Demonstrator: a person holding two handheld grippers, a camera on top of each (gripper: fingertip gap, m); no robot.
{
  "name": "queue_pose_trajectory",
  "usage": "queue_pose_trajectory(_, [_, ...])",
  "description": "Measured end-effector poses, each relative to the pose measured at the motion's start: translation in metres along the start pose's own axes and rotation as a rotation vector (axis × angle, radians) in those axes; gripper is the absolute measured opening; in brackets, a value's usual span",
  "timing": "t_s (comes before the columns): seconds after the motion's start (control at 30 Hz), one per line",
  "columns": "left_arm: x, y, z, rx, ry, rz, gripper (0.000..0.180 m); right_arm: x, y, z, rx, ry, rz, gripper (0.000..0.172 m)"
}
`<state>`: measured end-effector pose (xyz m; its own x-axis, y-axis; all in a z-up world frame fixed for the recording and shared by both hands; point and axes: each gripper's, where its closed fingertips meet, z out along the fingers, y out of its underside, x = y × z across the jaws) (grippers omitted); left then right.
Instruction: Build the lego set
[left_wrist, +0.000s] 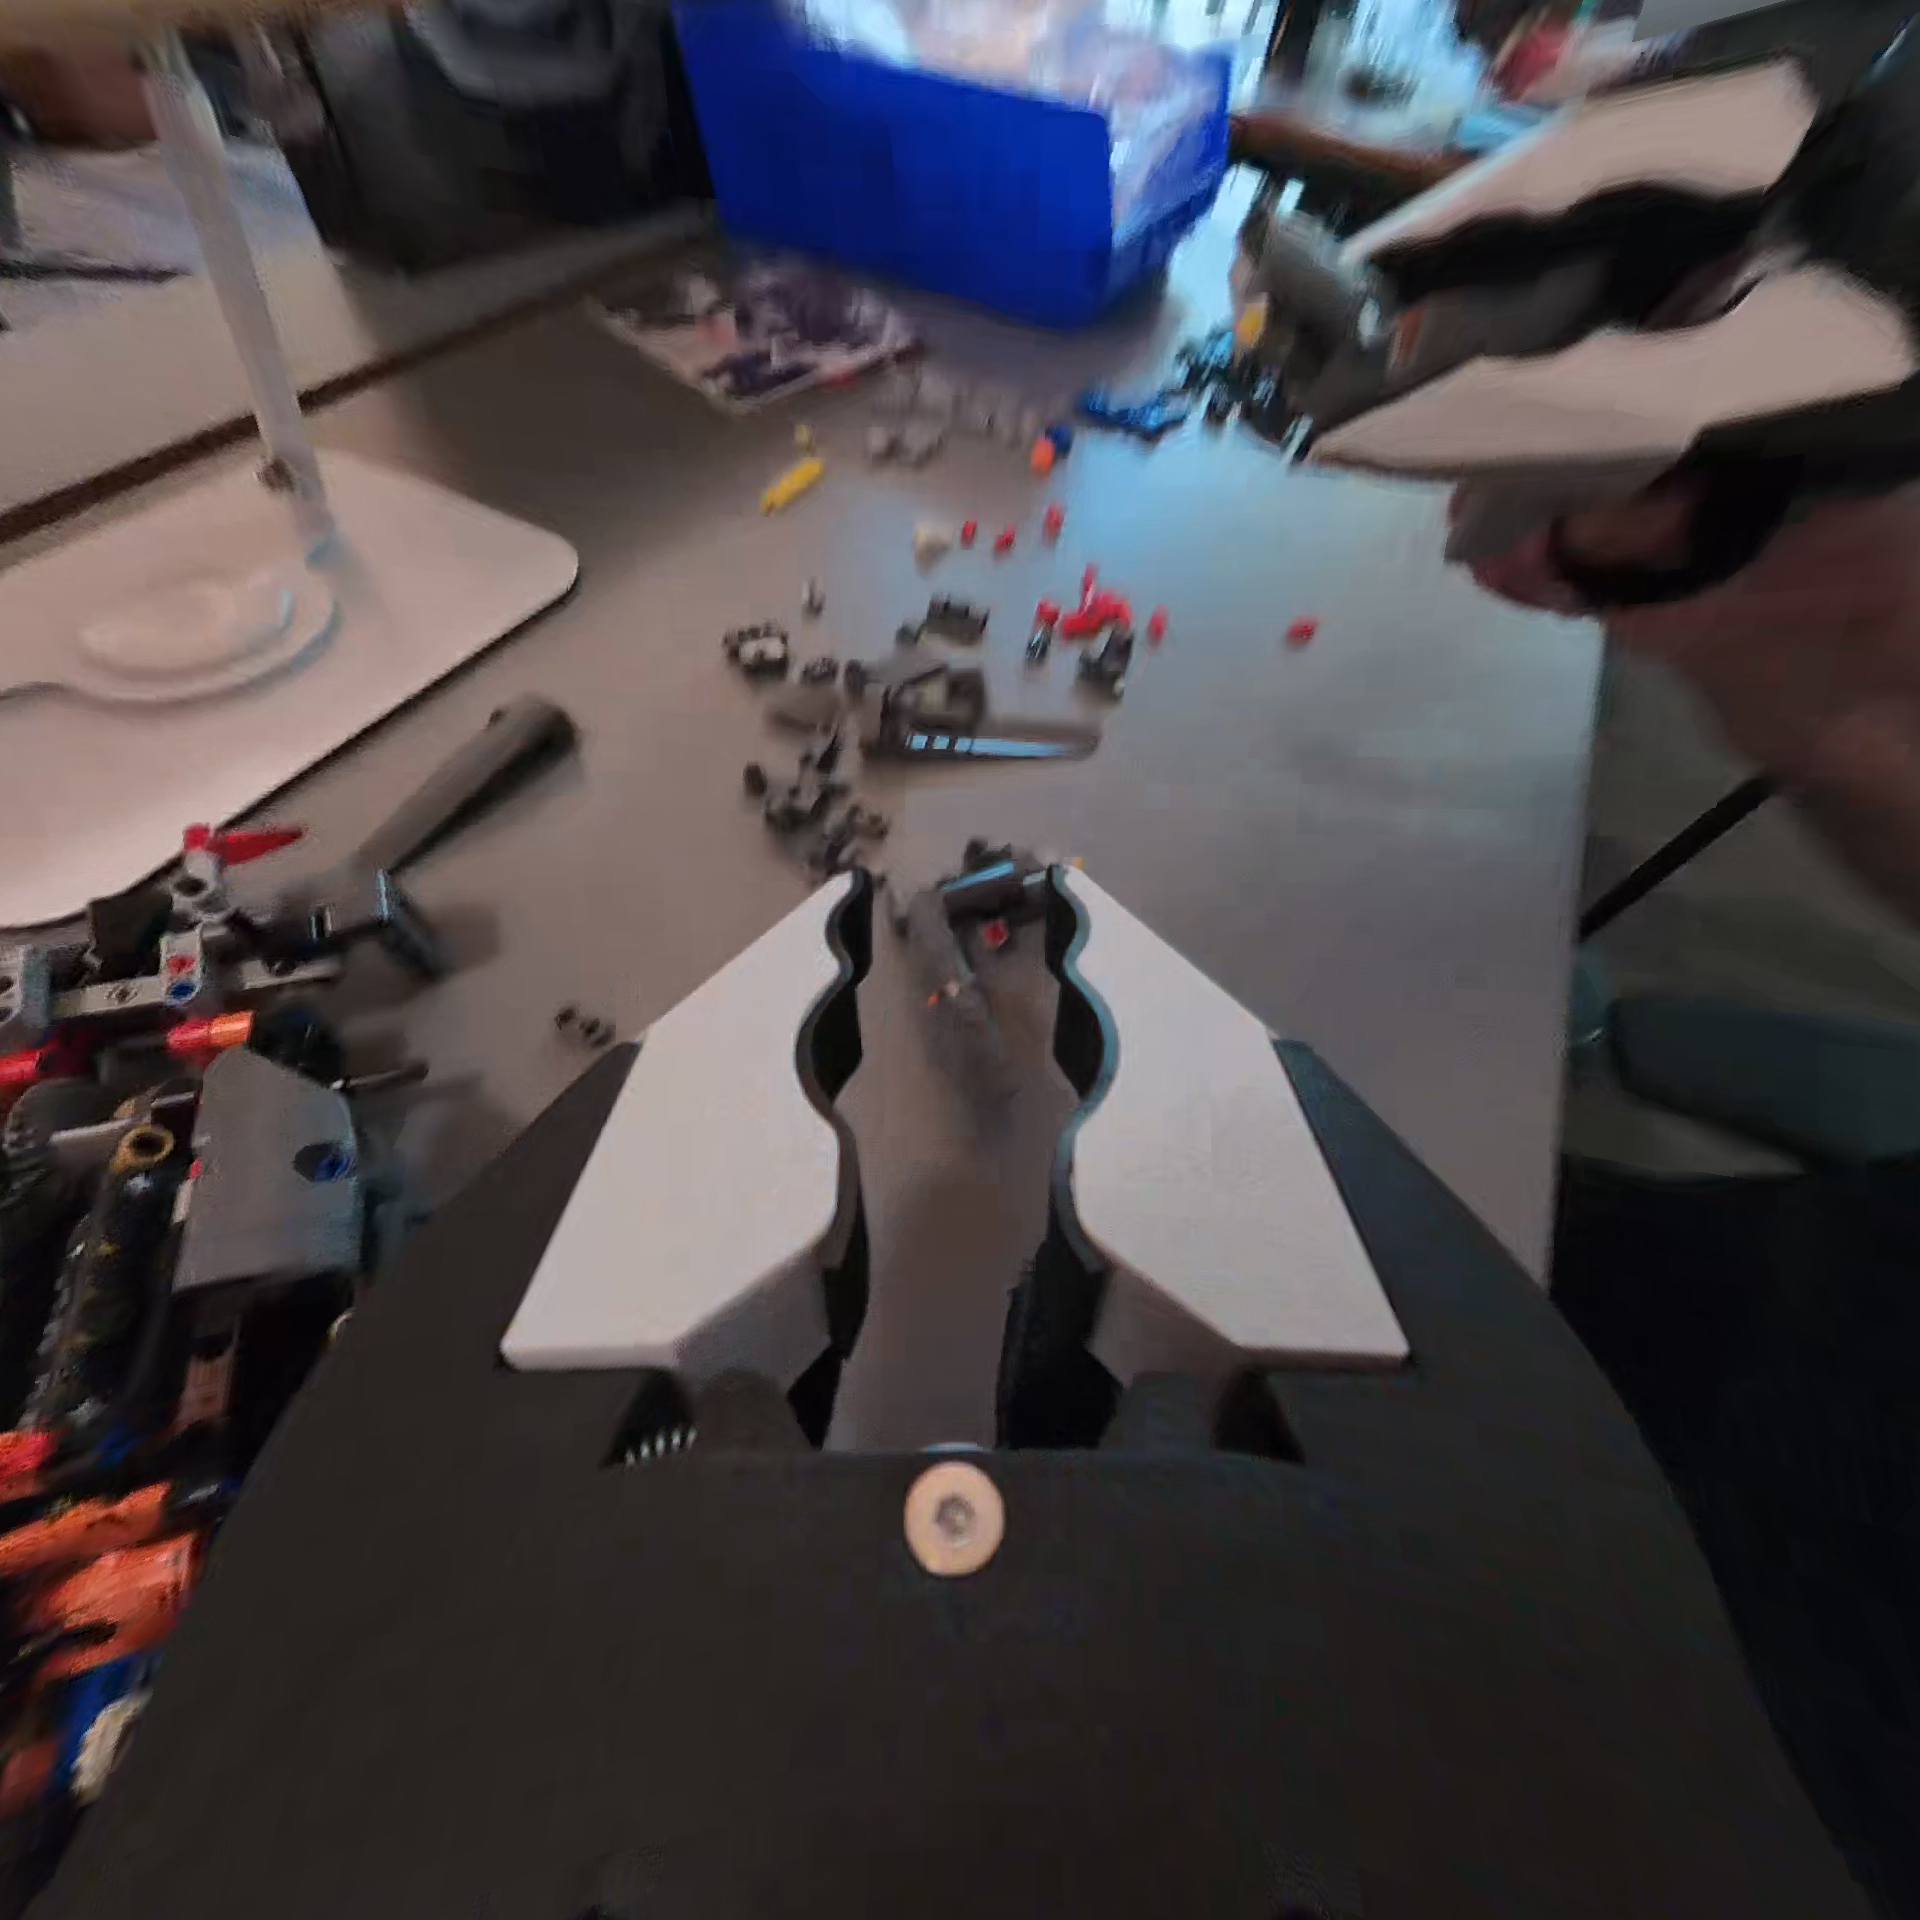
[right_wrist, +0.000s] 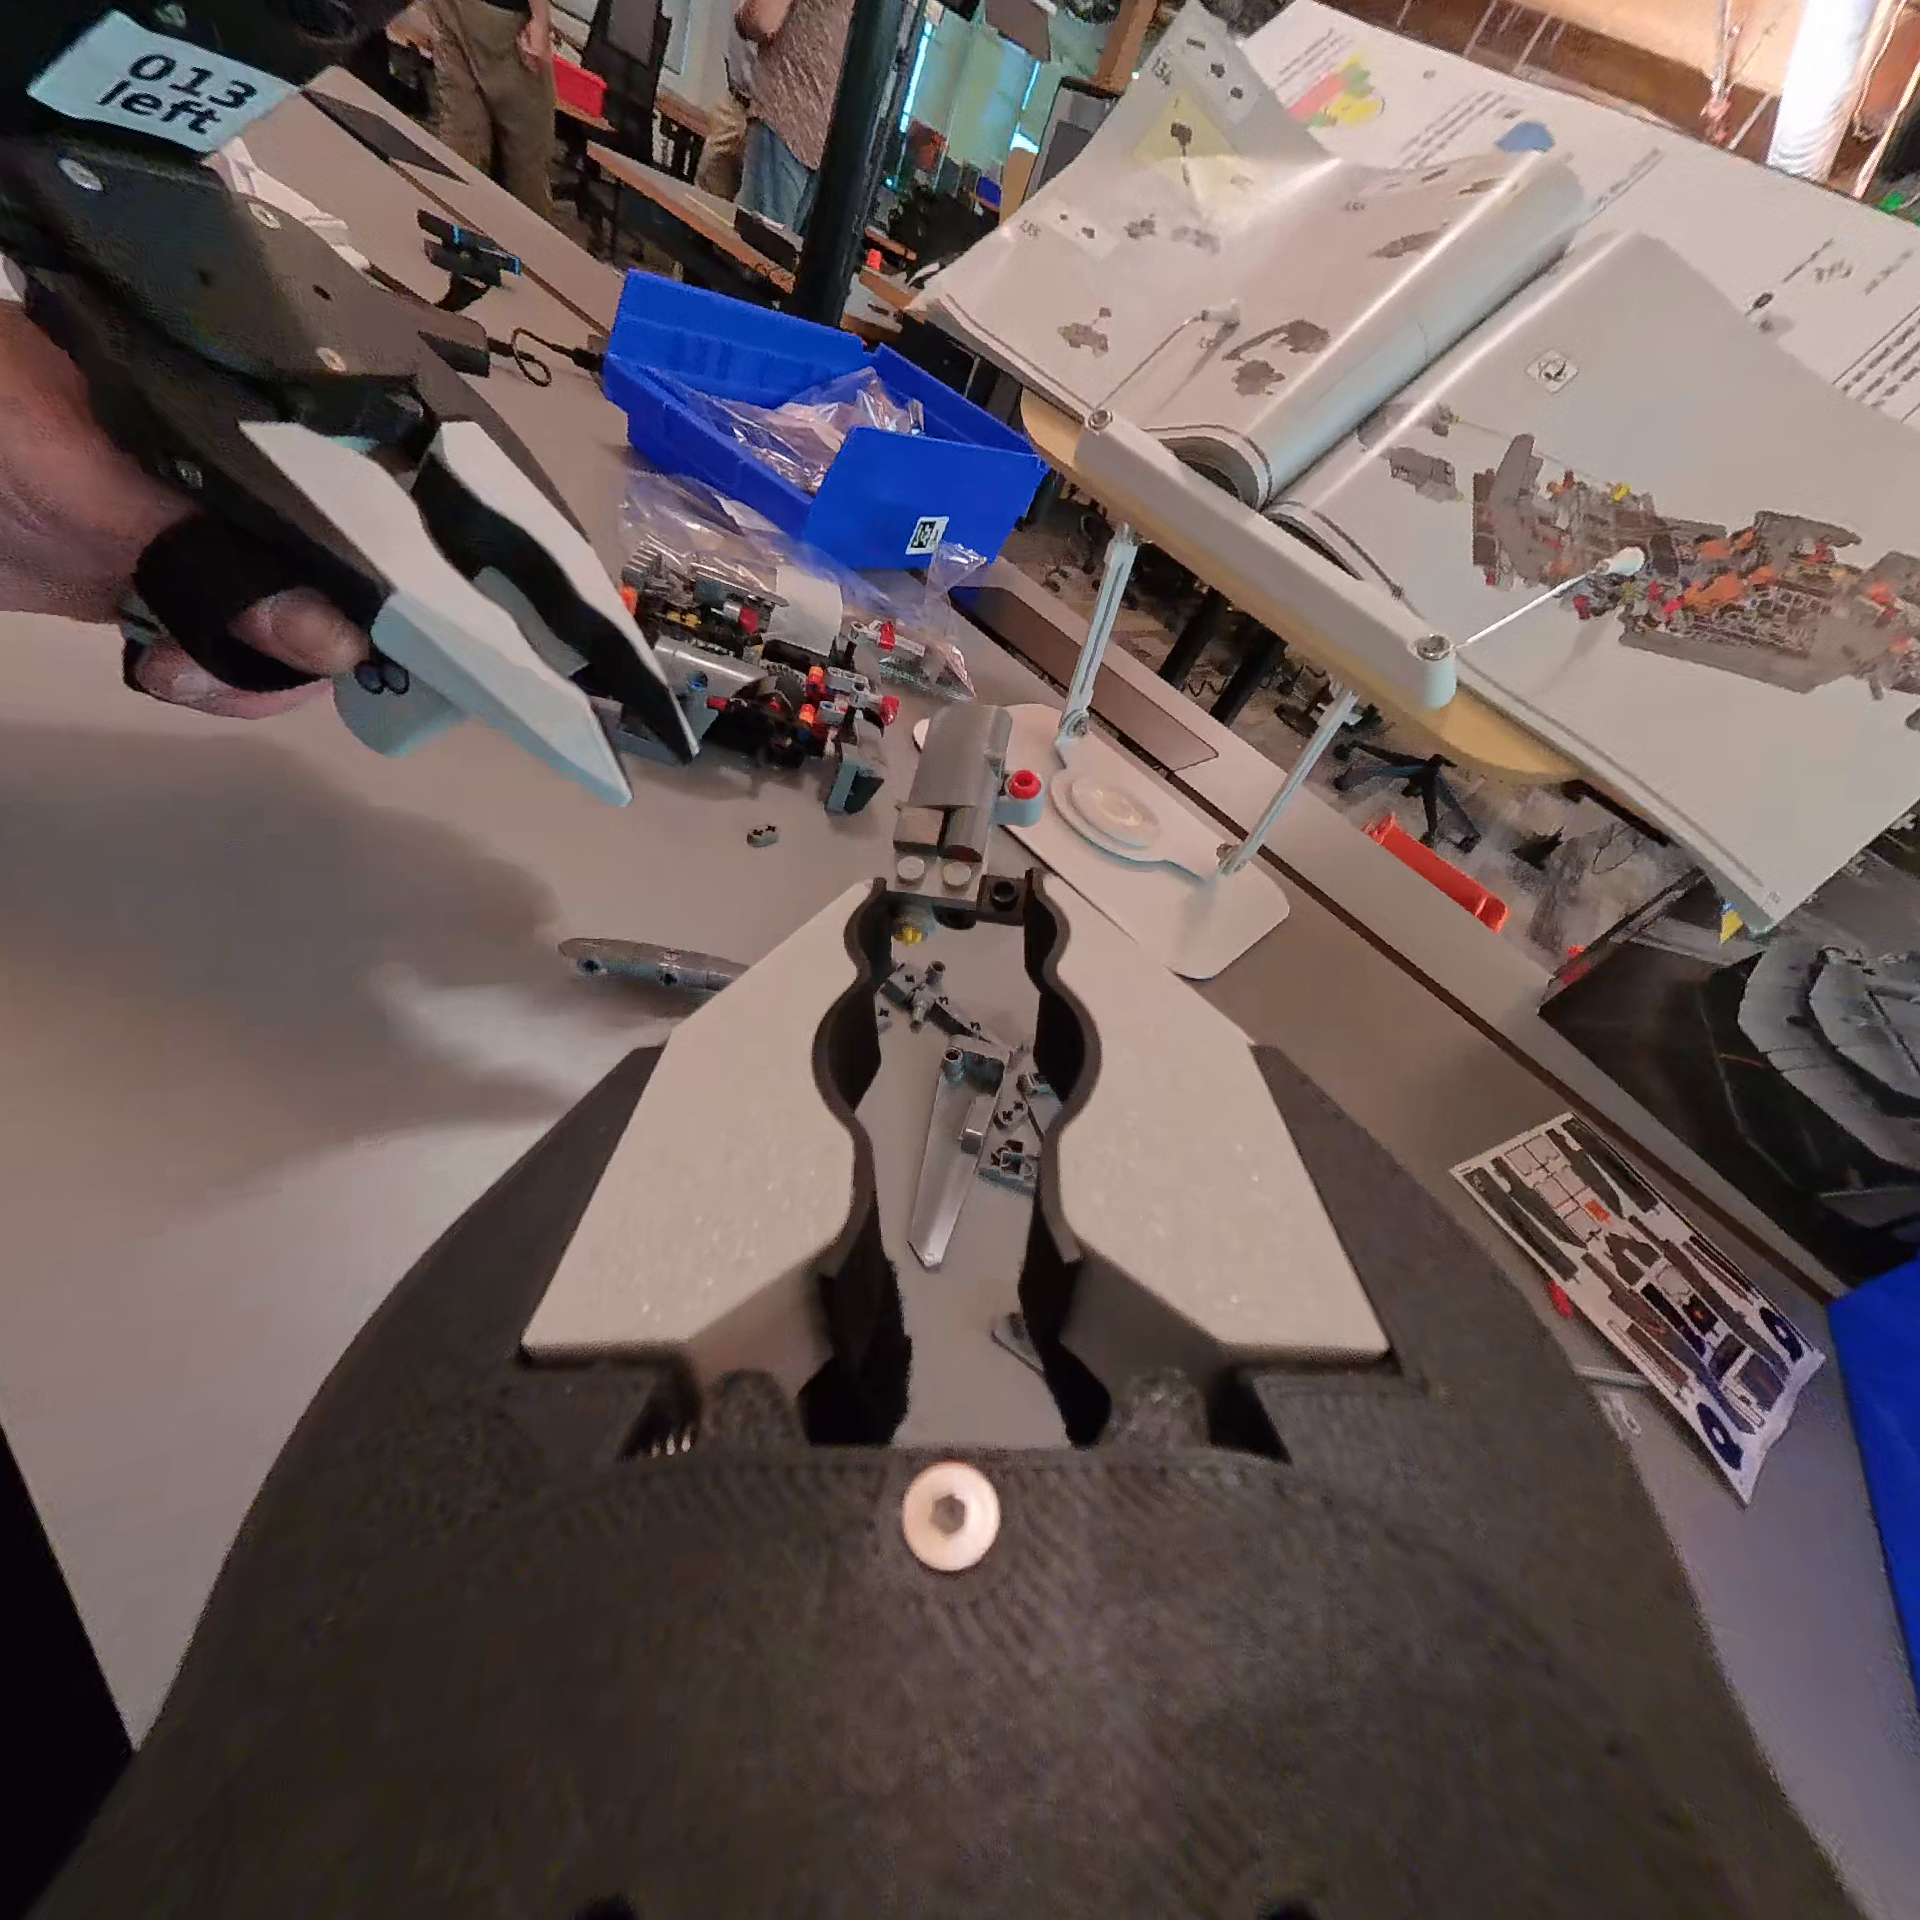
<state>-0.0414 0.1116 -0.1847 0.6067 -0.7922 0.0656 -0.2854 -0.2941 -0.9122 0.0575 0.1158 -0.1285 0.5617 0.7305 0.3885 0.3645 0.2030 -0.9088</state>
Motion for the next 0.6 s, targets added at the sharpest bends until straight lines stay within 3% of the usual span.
queue_pose_trajectory(0.23, [-0.001, 0.044, 0.021, -0.217, -0.009, 0.033, 0.036, -0.004, 0.014, 0.004, -0.016, 0.009, -0.014, 0.022])
queue_pose_trajectory(0.6, [0.031, 0.052, 0.031, -0.234, 0.140, 0.011, 0.030, -0.008, 0.020, 0.009, 0.001, -0.068, 0.013, 0.022])
